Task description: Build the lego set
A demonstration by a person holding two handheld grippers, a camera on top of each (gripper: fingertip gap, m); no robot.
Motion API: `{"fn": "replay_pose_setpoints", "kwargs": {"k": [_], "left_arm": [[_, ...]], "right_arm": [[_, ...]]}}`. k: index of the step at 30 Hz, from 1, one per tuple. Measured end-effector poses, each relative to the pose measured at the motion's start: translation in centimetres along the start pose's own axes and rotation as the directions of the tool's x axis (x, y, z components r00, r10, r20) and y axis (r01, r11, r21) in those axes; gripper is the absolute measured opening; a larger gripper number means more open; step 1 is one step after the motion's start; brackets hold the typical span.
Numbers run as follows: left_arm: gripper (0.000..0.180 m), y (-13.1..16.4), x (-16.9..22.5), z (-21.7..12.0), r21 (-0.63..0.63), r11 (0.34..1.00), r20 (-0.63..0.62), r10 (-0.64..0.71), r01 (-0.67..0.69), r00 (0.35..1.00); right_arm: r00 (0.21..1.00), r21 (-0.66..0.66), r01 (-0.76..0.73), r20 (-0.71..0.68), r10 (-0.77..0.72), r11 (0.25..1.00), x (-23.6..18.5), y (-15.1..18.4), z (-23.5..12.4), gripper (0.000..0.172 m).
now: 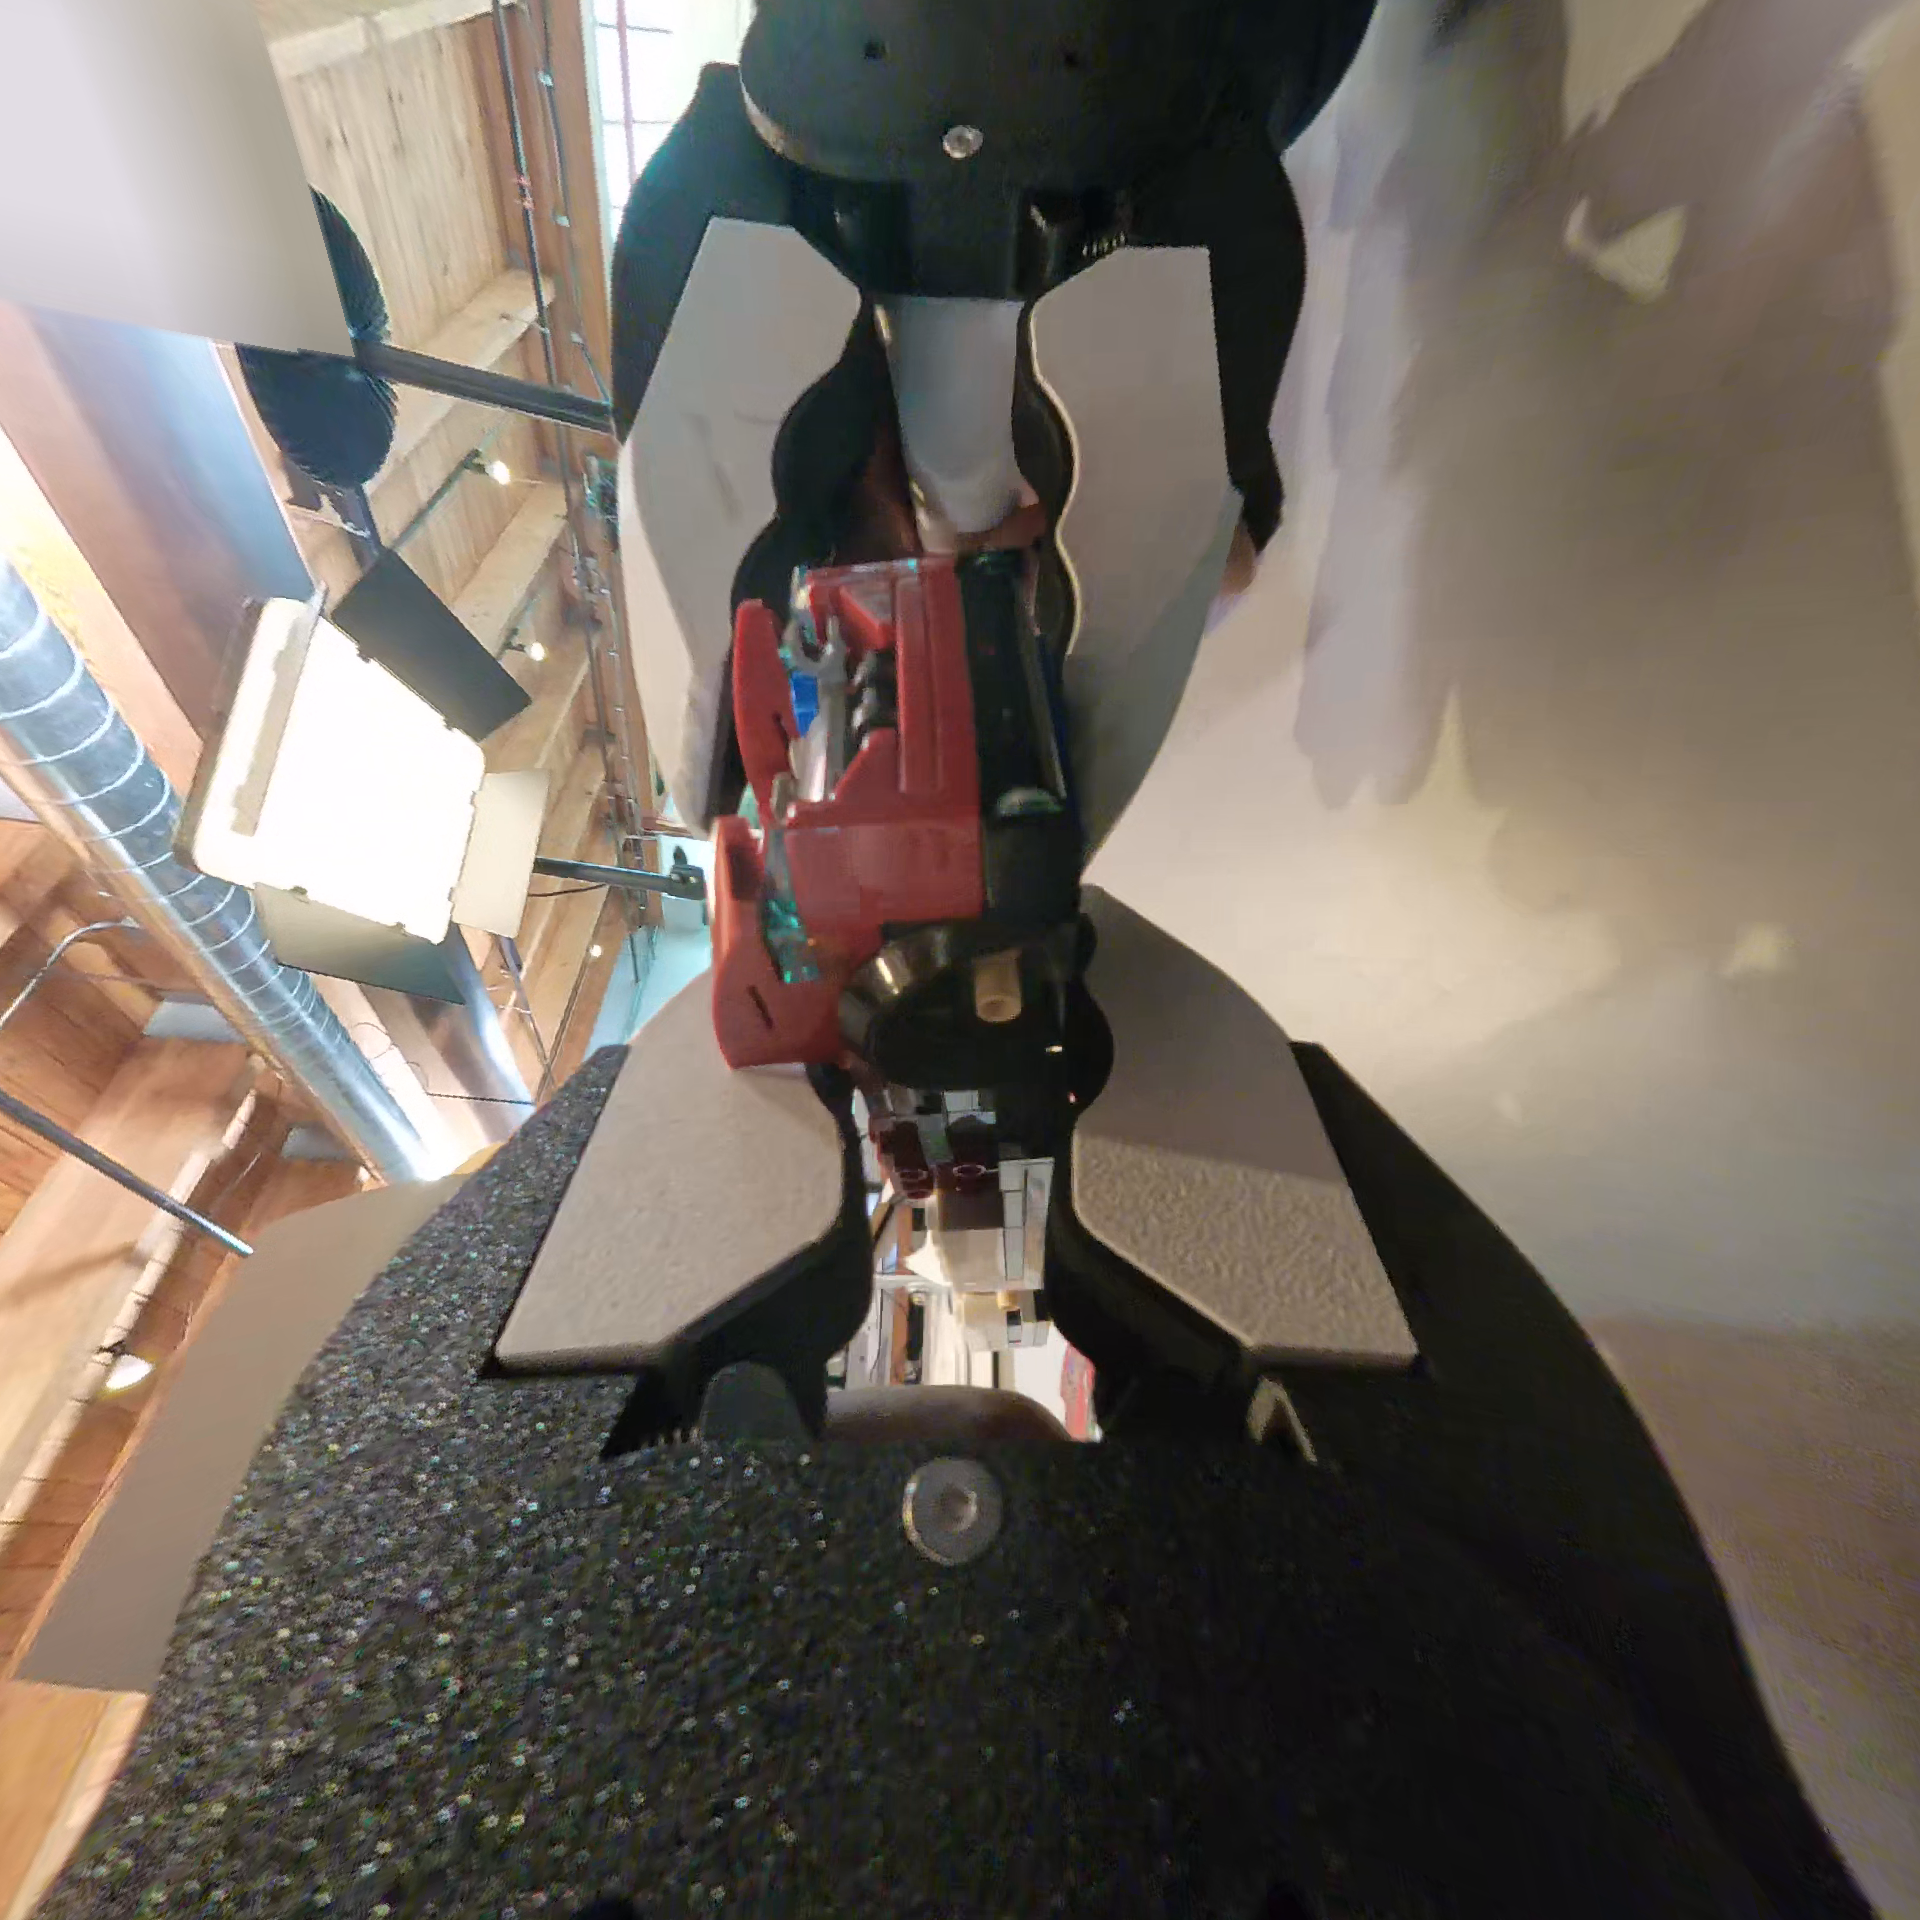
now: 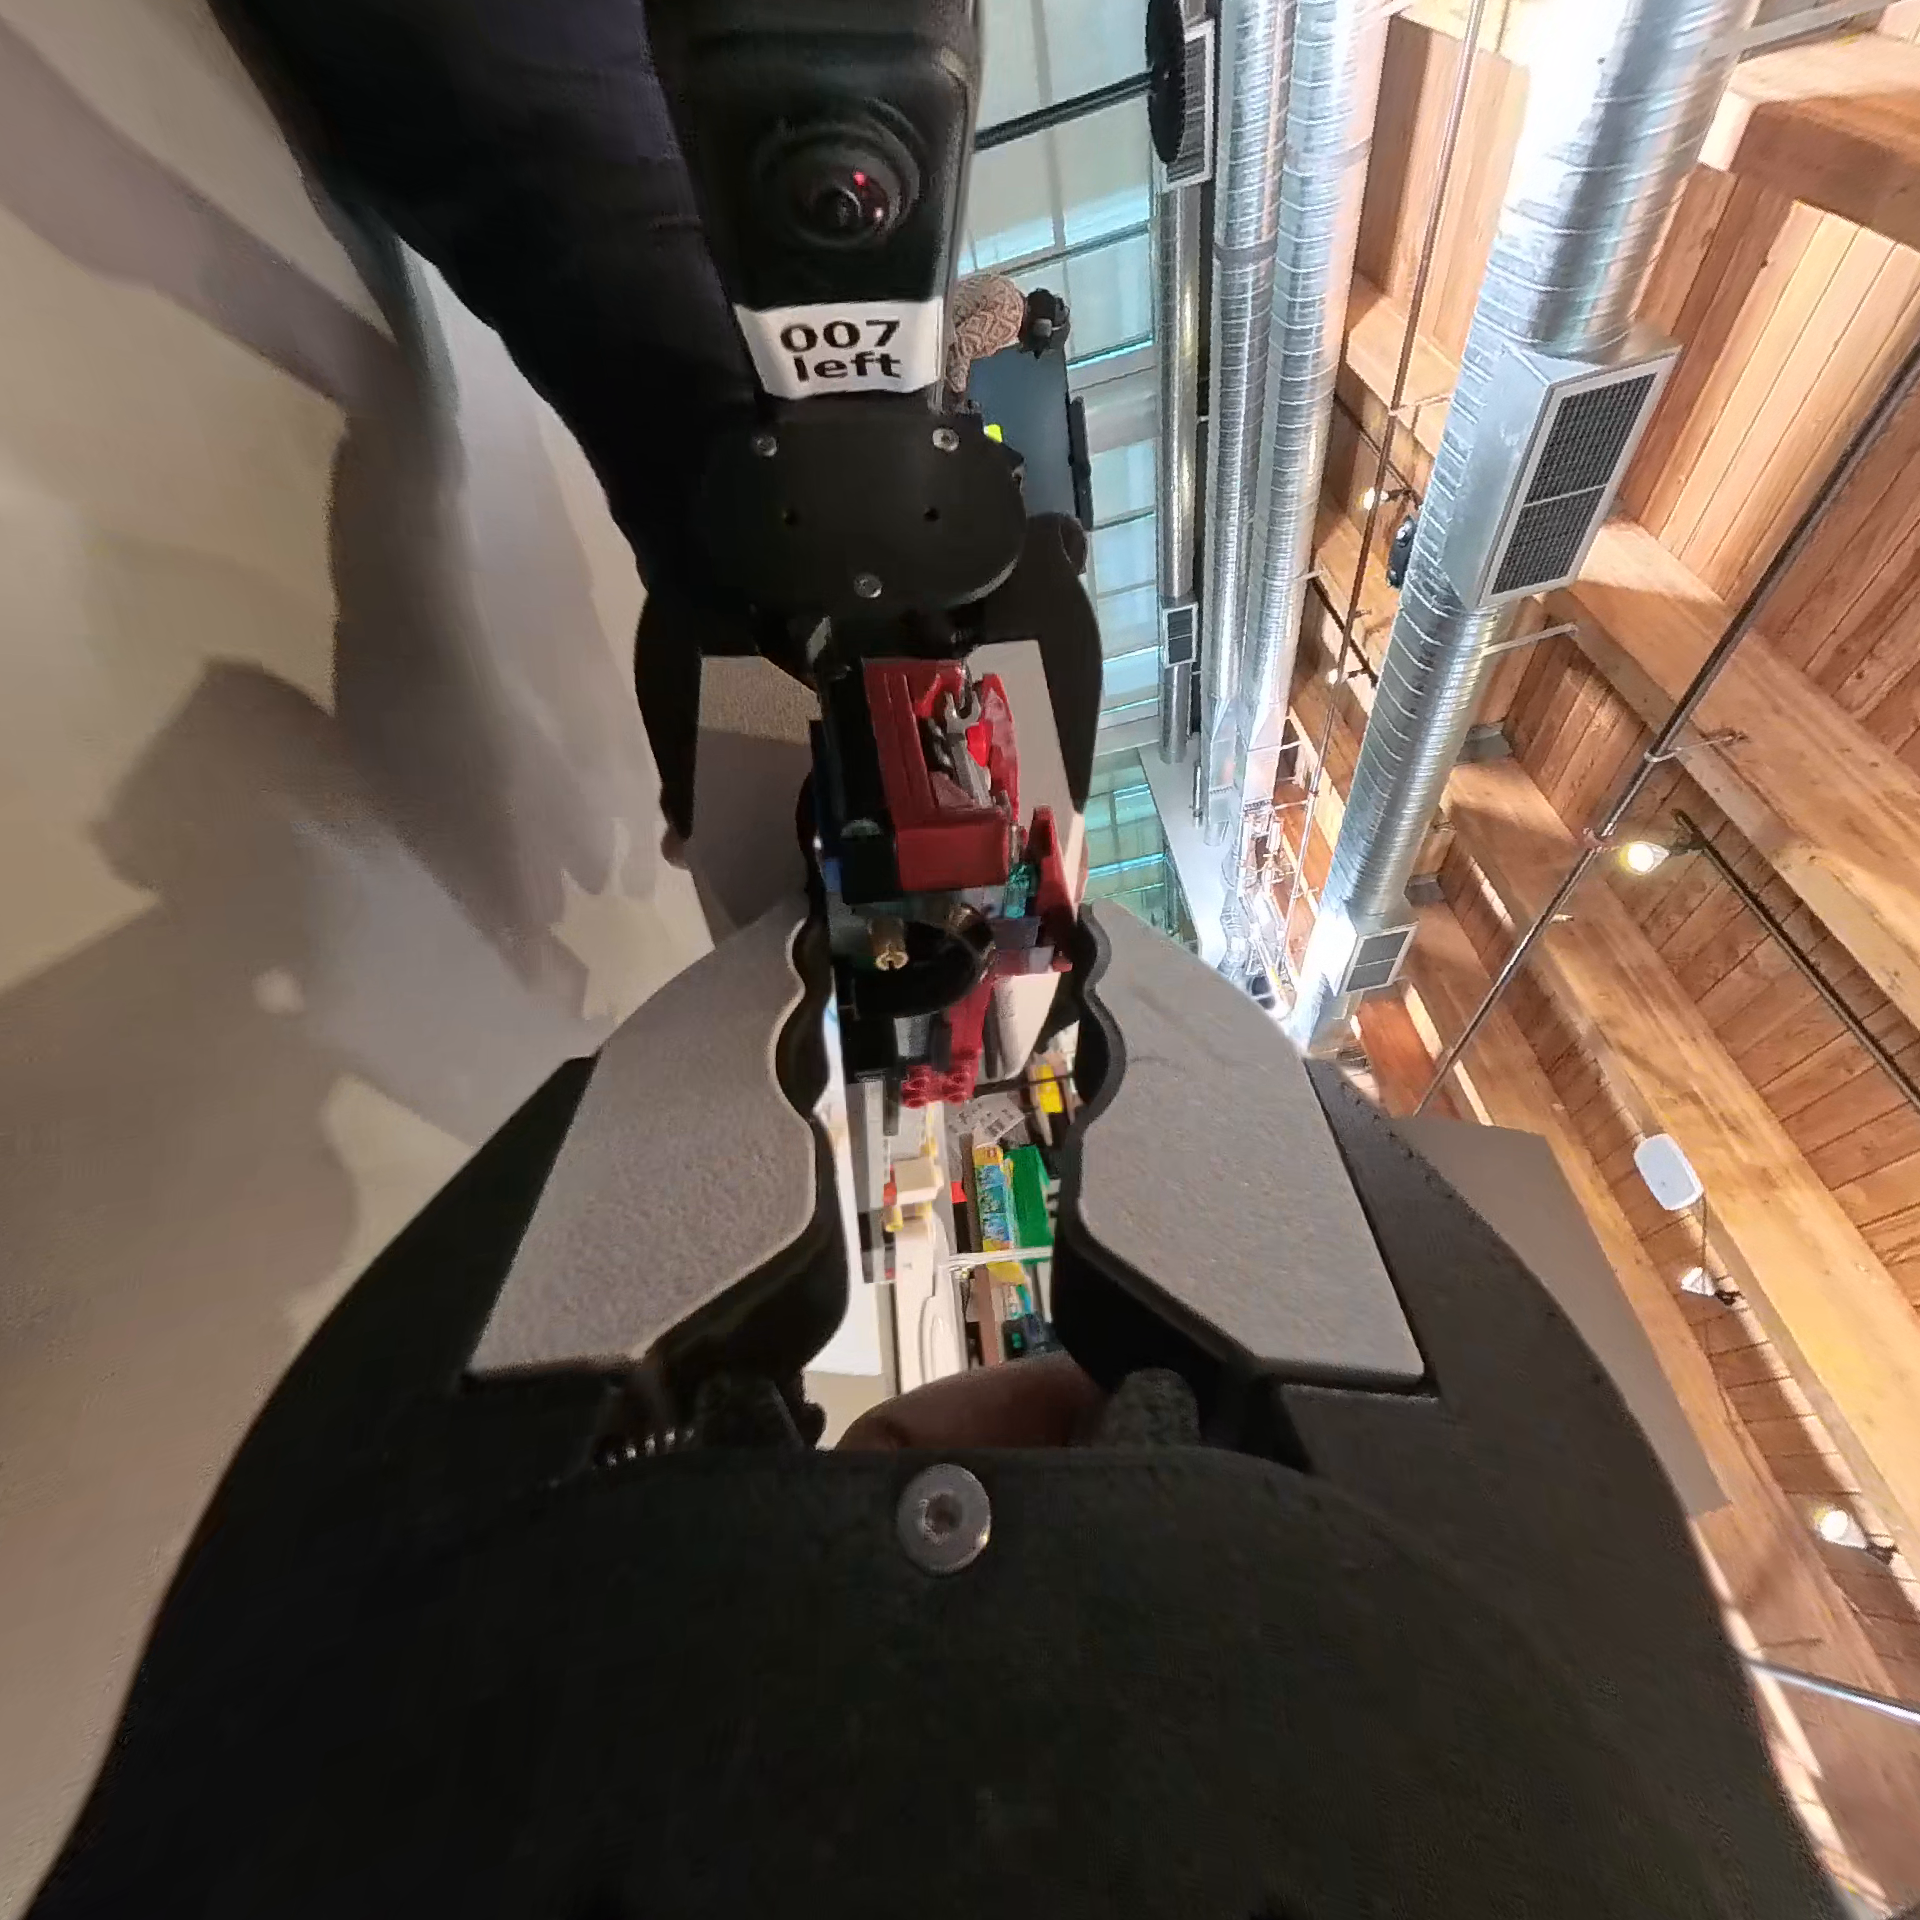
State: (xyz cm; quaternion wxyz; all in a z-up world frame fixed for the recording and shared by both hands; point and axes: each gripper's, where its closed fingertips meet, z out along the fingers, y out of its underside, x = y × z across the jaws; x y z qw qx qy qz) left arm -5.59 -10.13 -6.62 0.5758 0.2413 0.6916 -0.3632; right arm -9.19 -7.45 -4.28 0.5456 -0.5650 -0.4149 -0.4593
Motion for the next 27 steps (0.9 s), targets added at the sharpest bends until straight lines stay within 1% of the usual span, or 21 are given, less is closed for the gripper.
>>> {"fn": "replay_pose_setpoints", "kwargs": {"k": [4,11,15,19,23,27], "left_arm": [[0.035,-0.3,-0.6,0.0,0.045,0.999,0.035,-0.020,0.018,0.999],[0.035,-0.3,-2.3,0.1,0.104,0.992,0.056,-0.073,0.066,0.996],[0.035,0.2,-4.3,0.2,0.139,0.986,0.078,-0.108,0.097,0.991],[0.035,0.3,-7.3,0.3,0.203,0.971,0.110,-0.153,0.129,0.982],[0.035,-0.1,-9.6,0.6,0.270,0.951,0.101,-0.184,0.151,0.978],[0.035,-1.0,-10.9,0.7,0.336,0.925,0.058,-0.211,0.180,0.976]], "right_arm": [[0.999,0.029,0.029,0.017,-0.029,0.999,0.4,-0.4,0.1,0.045],[0.996,0.062,-0.061,0.065,0.057,0.996,2.2,-0.2,0.1,0.046],[0.990,0.049,-0.102,0.104,0.096,0.994,4.1,0.5,-0.2,0.053],[0.983,0.019,-0.133,0.127,0.129,0.991,6.6,0.9,-0.1,0.061],[0.978,0.013,-0.169,0.129,0.165,0.986,9.4,0.1,0.4,0.062],[0.970,0.014,-0.198,0.145,0.193,0.980,11.3,-0.8,0.5,0.061]]}}
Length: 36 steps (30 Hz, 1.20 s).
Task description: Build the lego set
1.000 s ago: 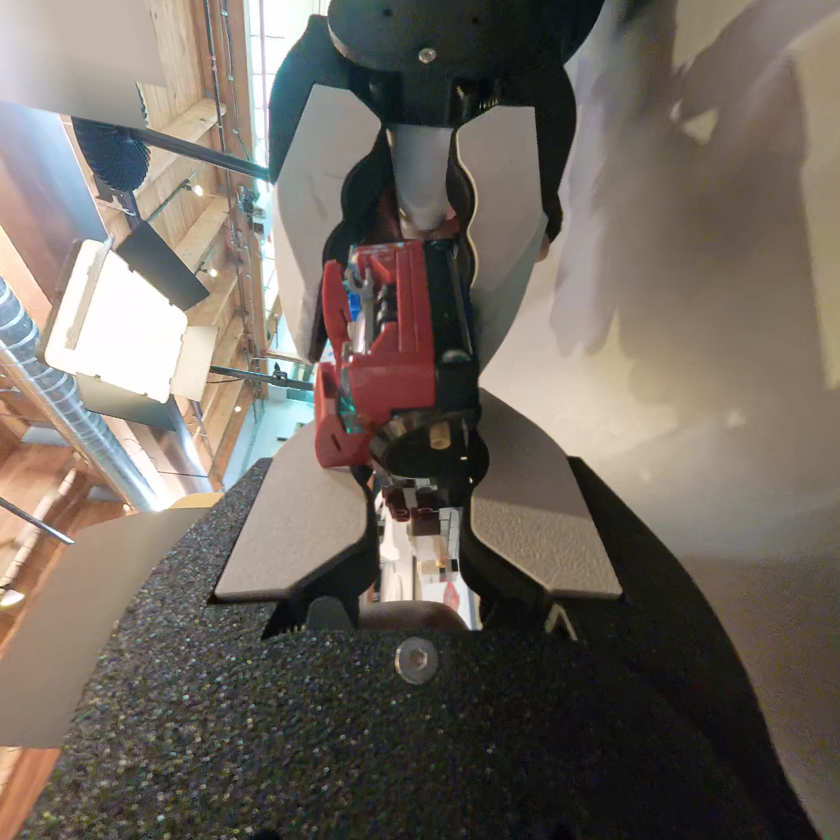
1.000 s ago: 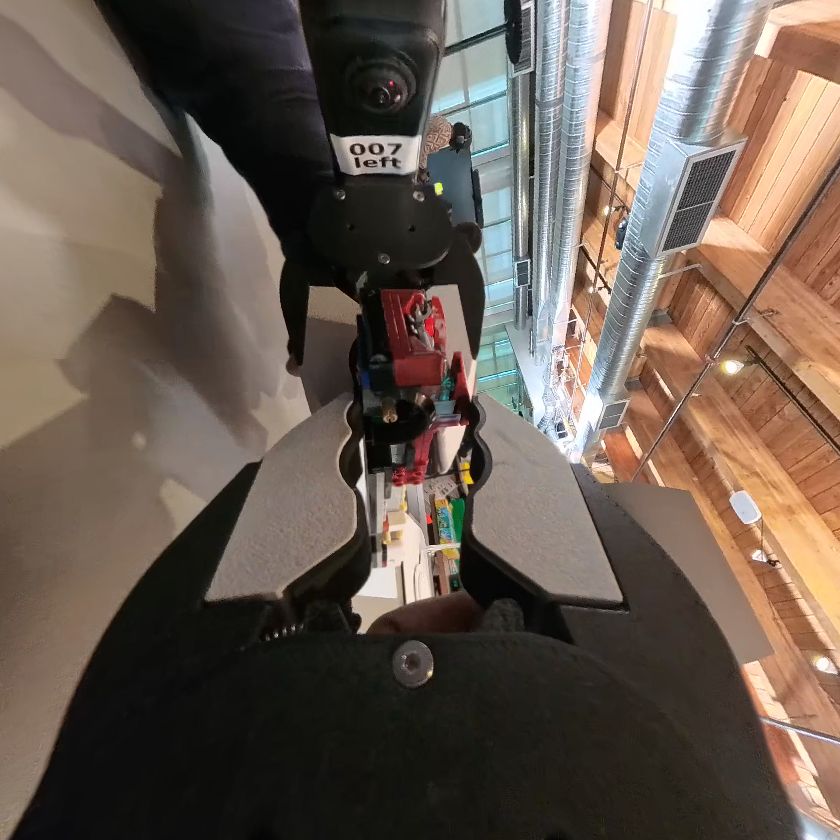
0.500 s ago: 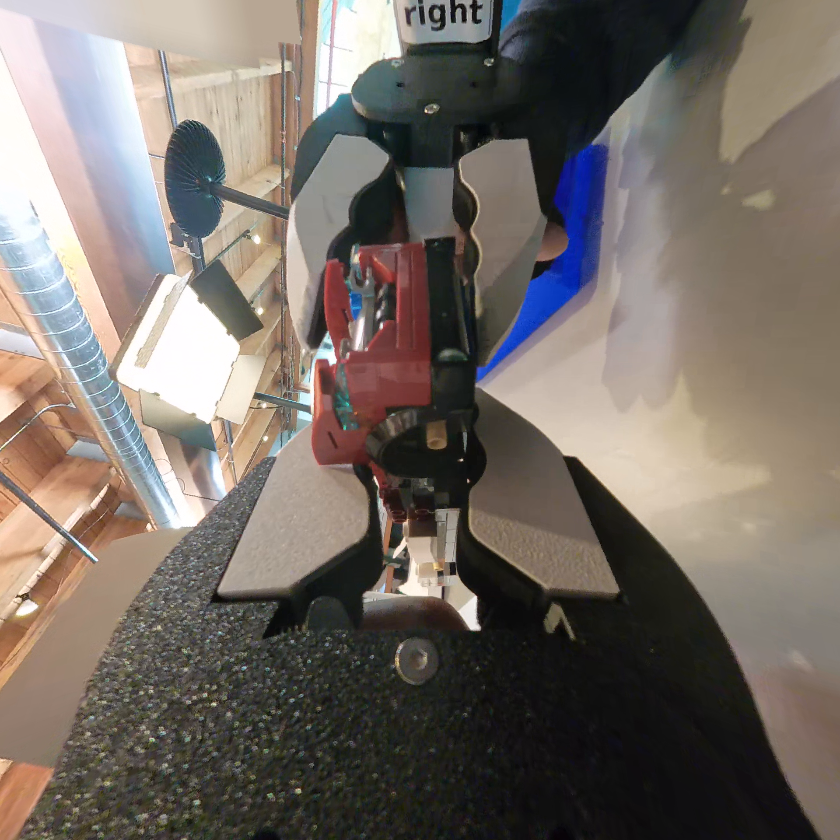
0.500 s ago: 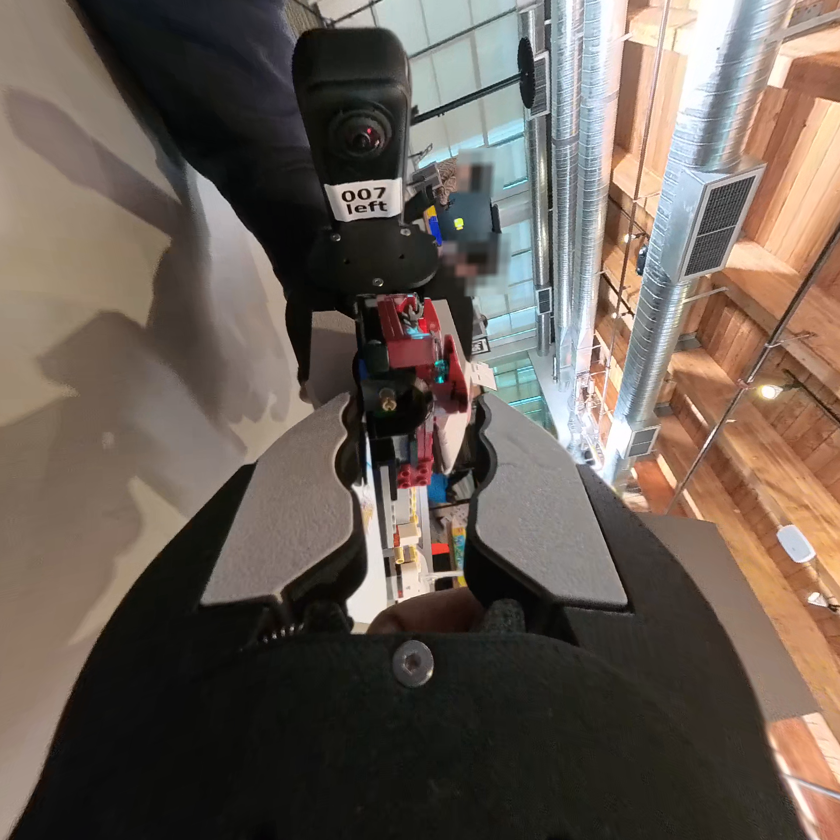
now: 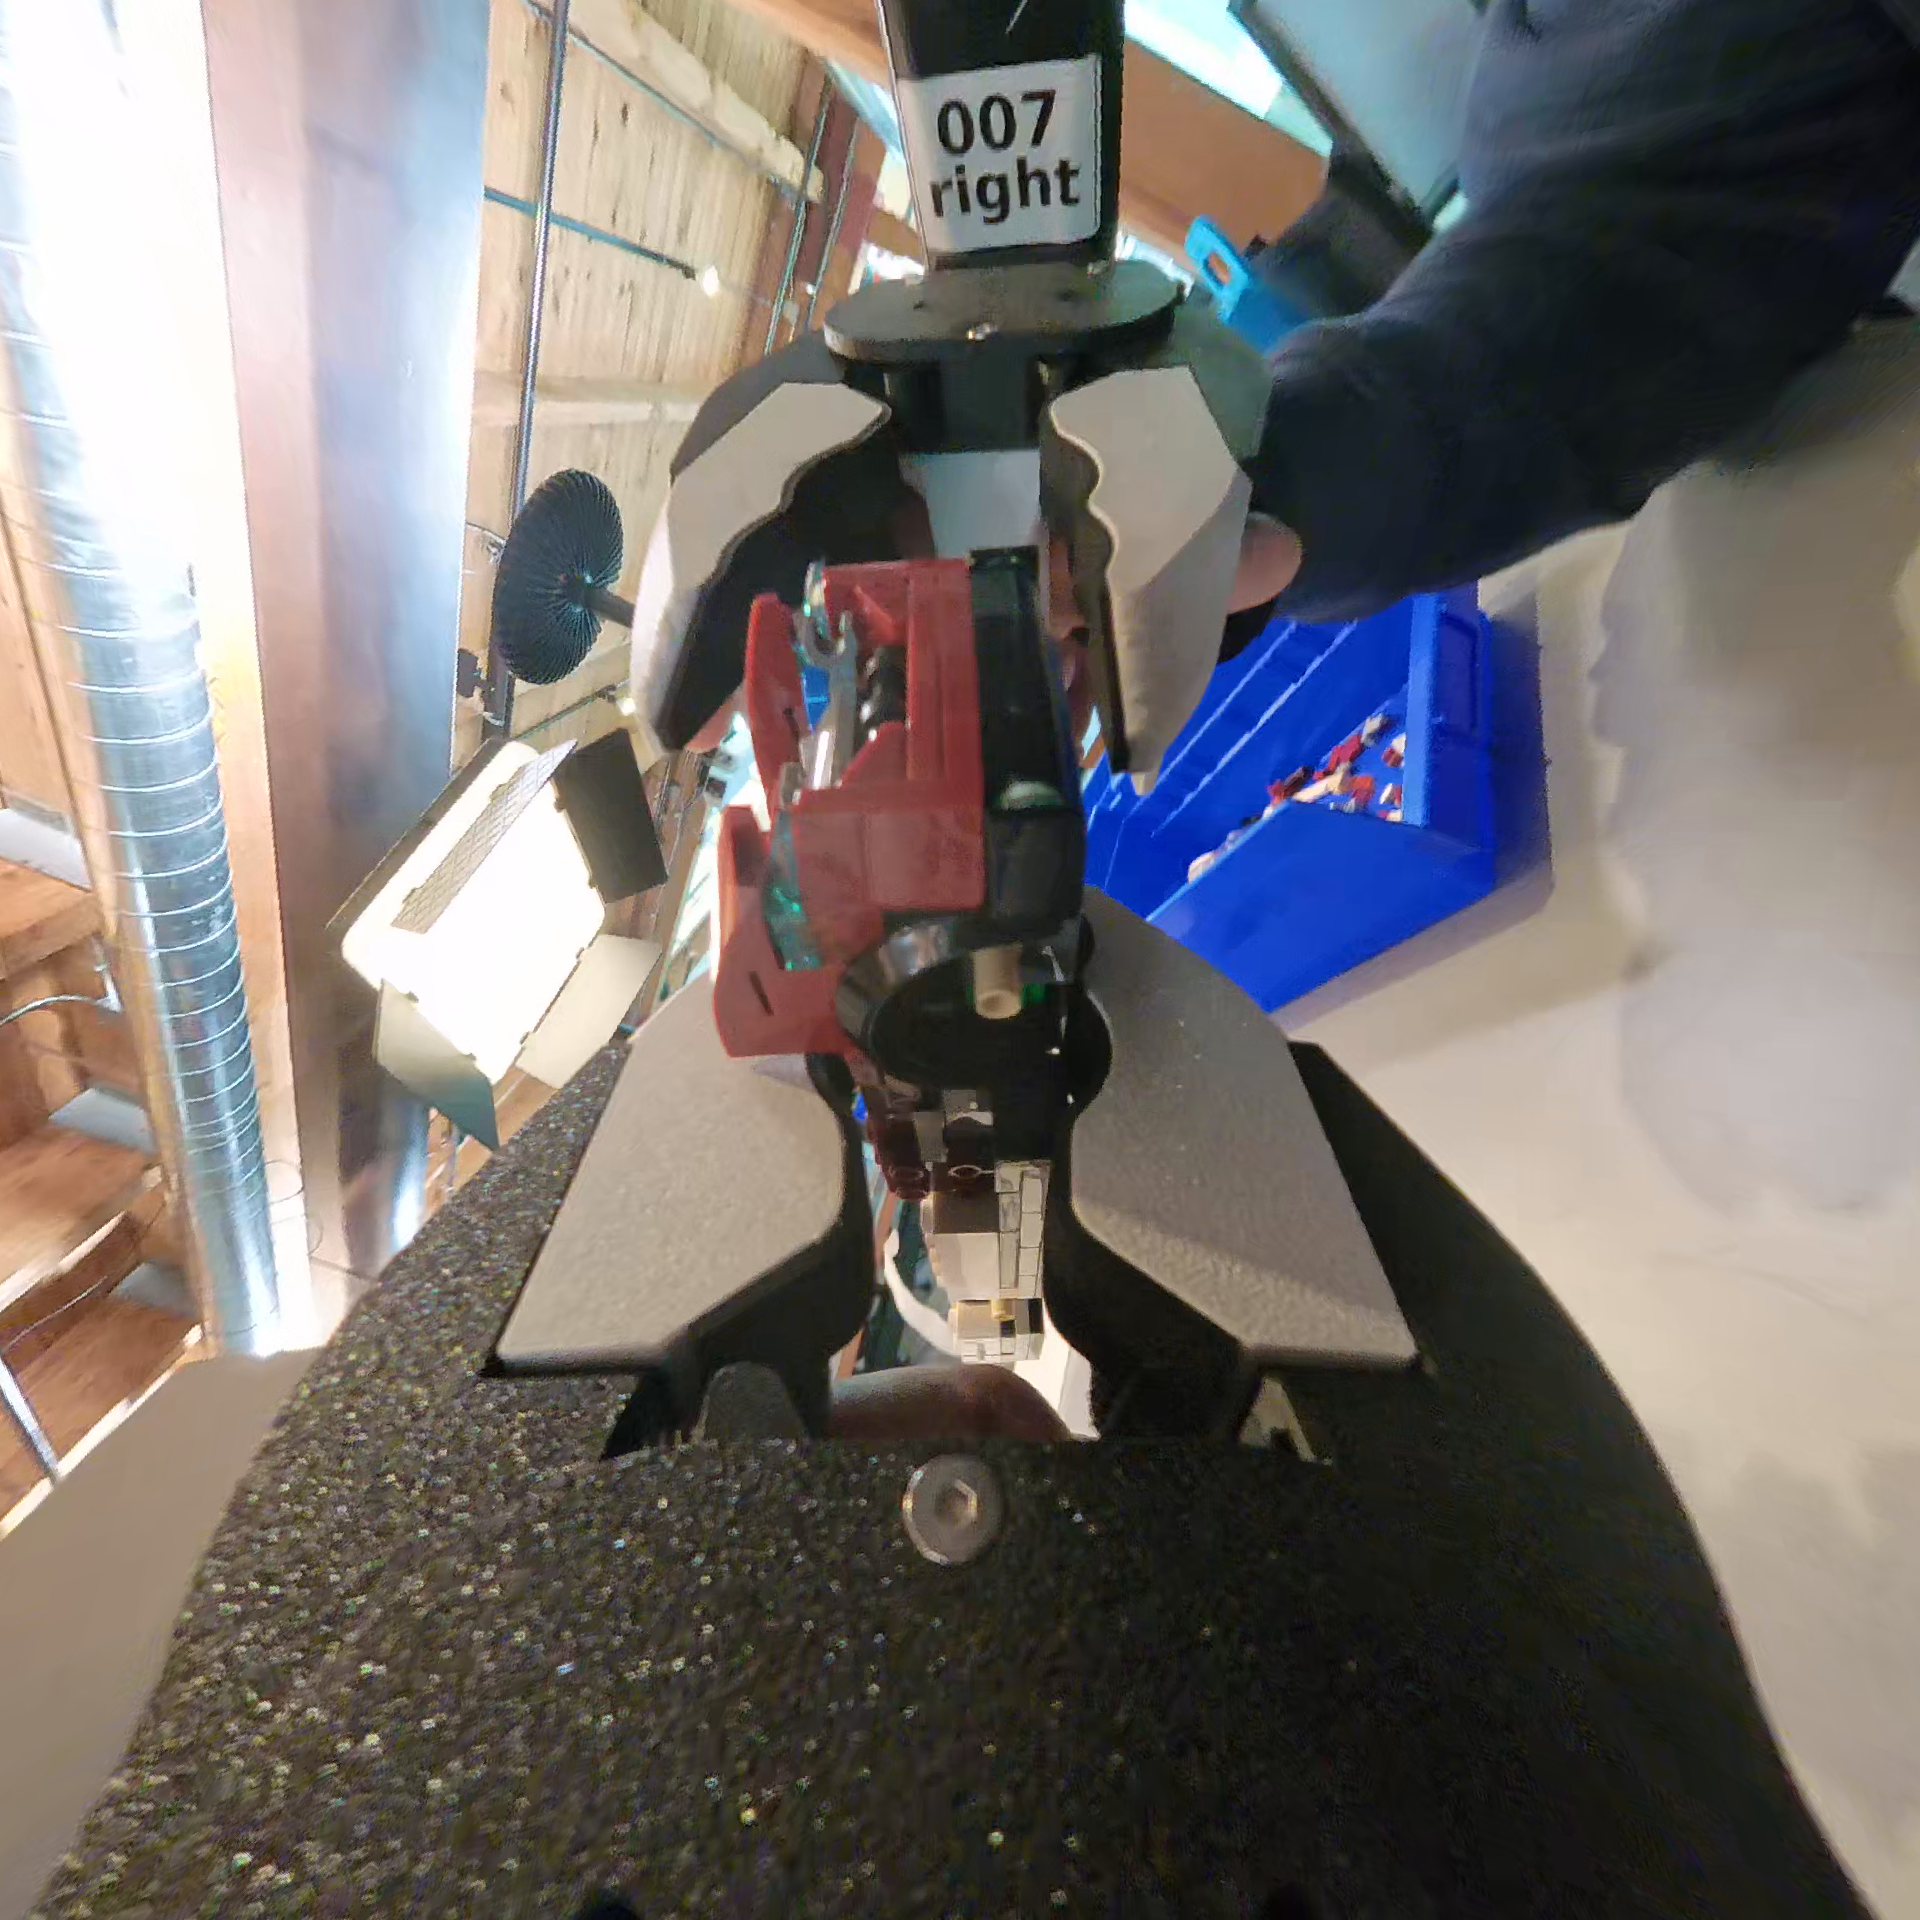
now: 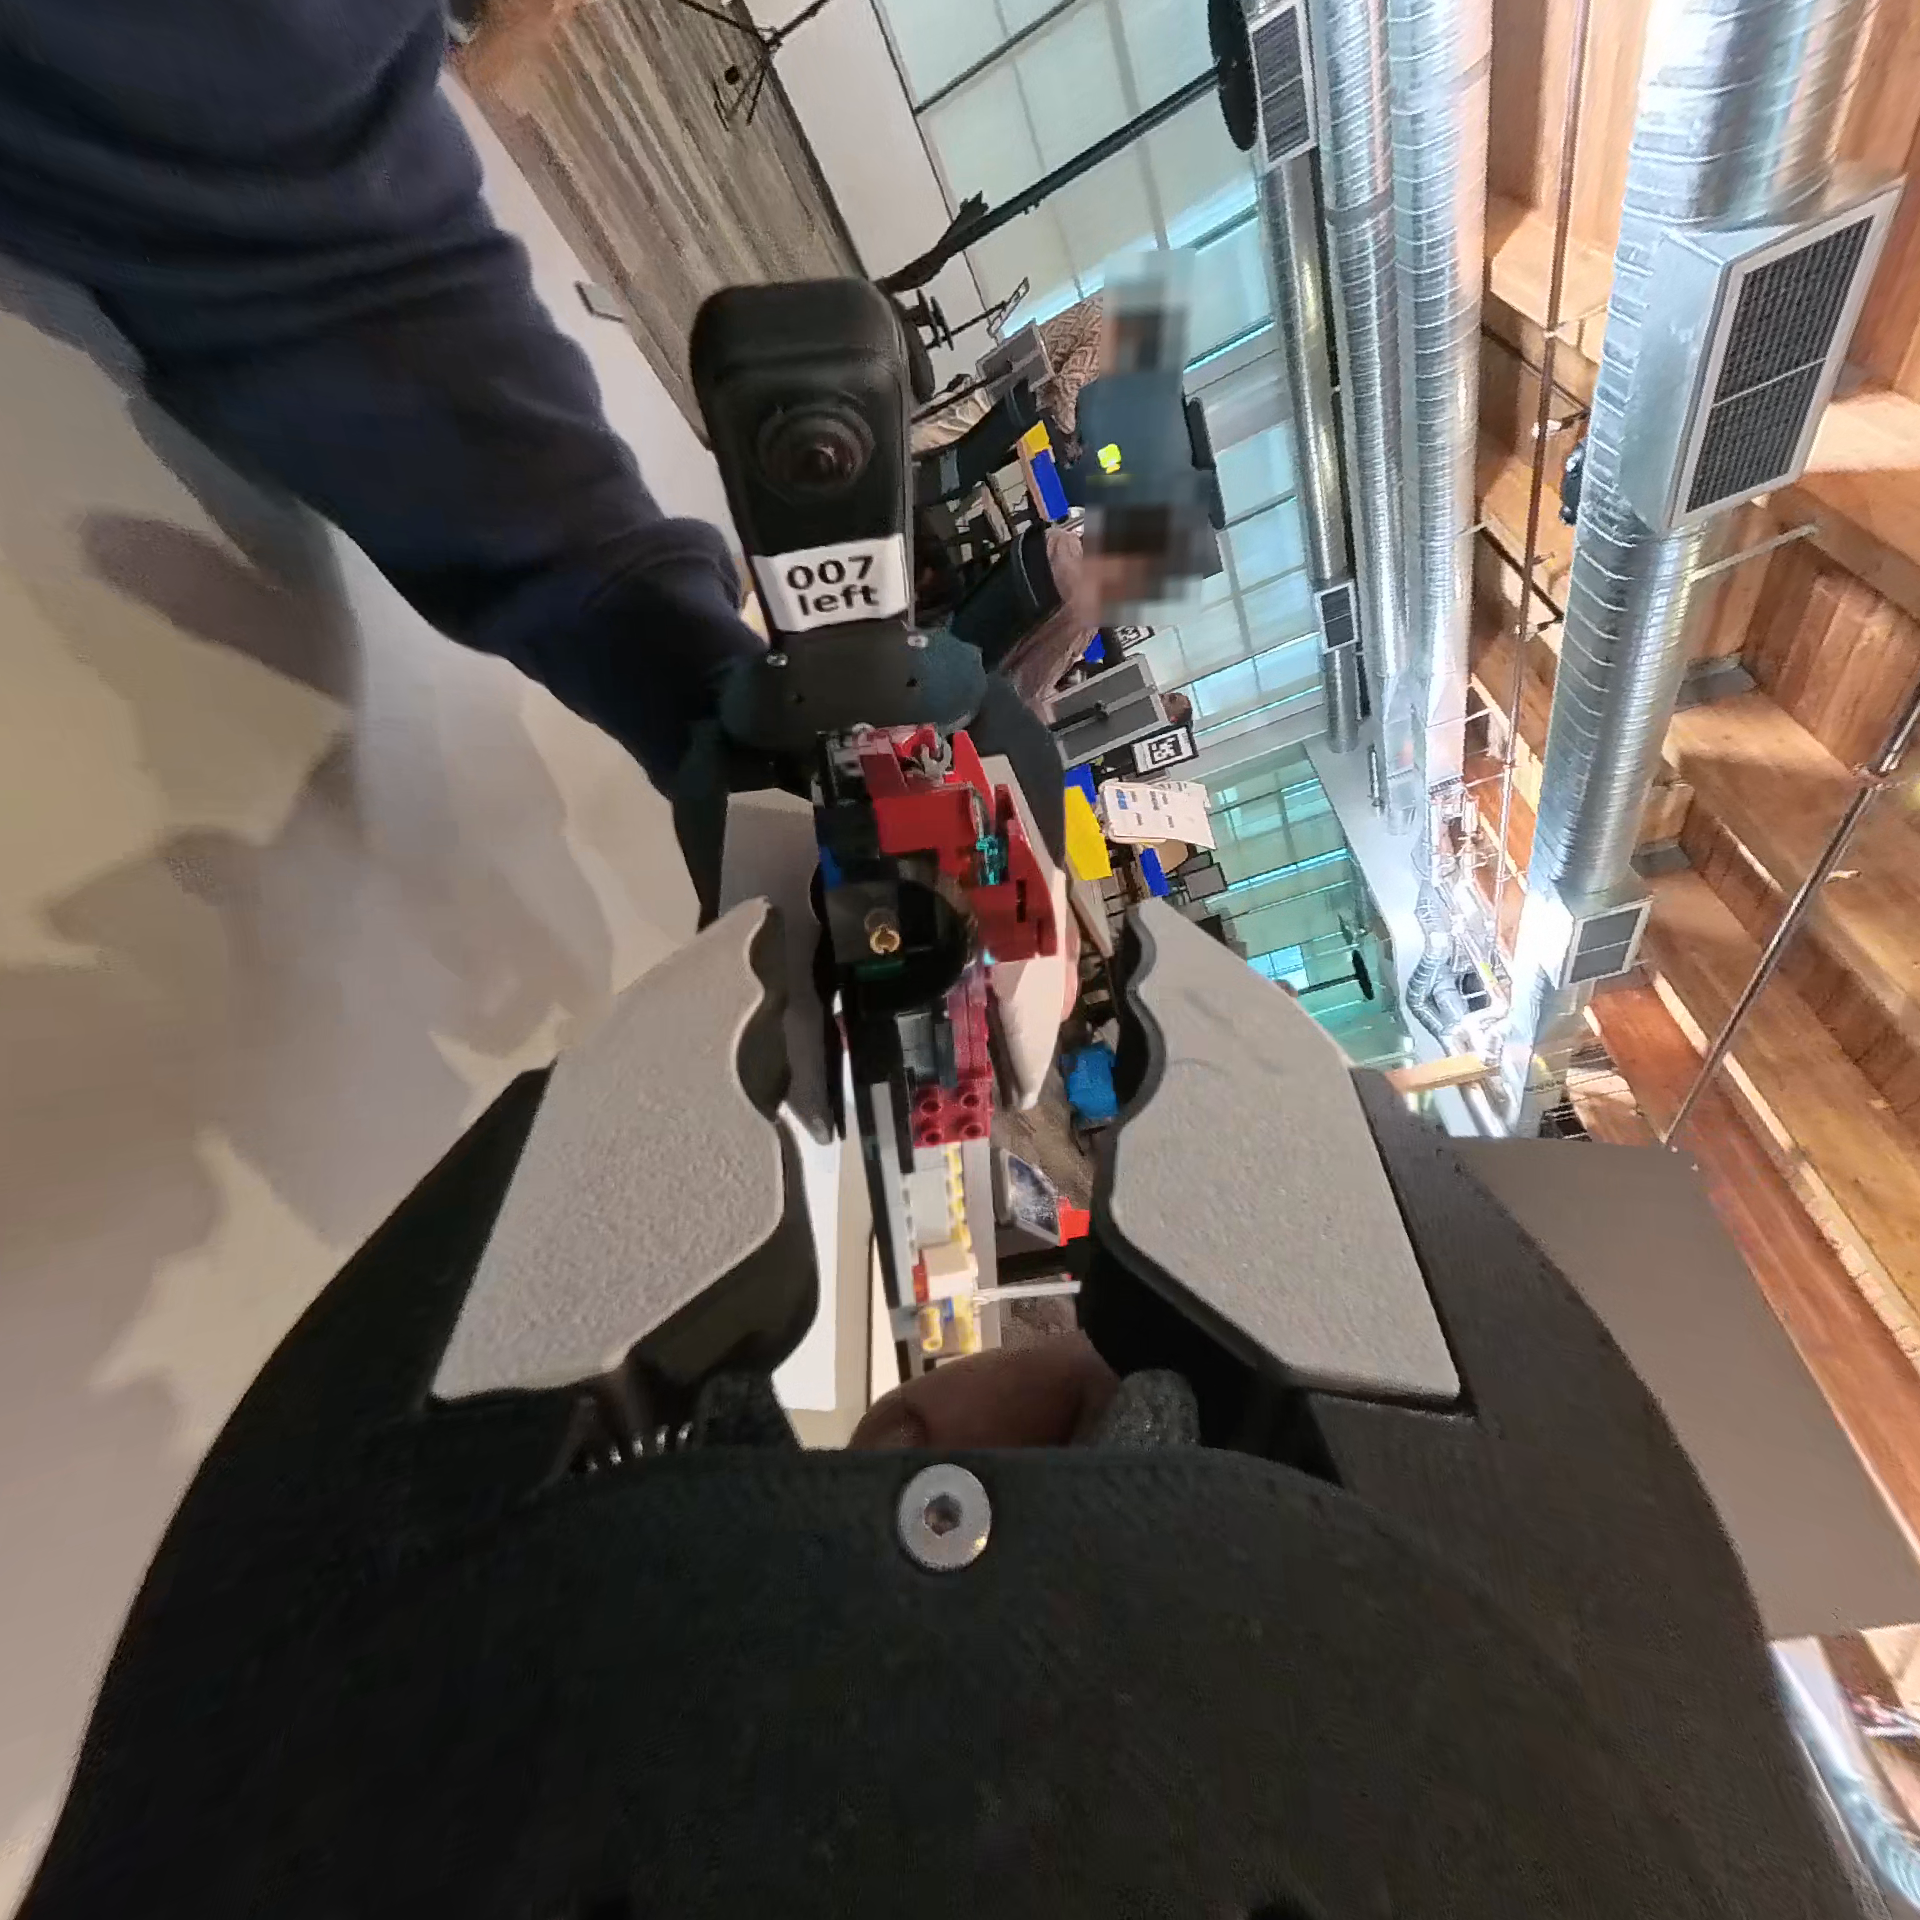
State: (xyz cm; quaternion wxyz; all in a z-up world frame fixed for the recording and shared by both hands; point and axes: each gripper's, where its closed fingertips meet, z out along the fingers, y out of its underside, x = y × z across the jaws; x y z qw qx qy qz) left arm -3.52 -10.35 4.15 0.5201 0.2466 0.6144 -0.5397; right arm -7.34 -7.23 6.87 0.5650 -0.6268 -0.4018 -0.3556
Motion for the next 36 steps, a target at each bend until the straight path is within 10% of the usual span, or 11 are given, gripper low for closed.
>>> {"fn": "replay_pose_setpoints", "kwargs": {"k": [36], "left_arm": [[0.034,-2.5,-0.8,0.7,0.052,0.999,-0.082,-0.011,0.015,0.997]], "right_arm": [[0.995,0.041,0.095,-0.033,-0.094,0.995,1.1,-2.4,-0.1,0.044]]}}
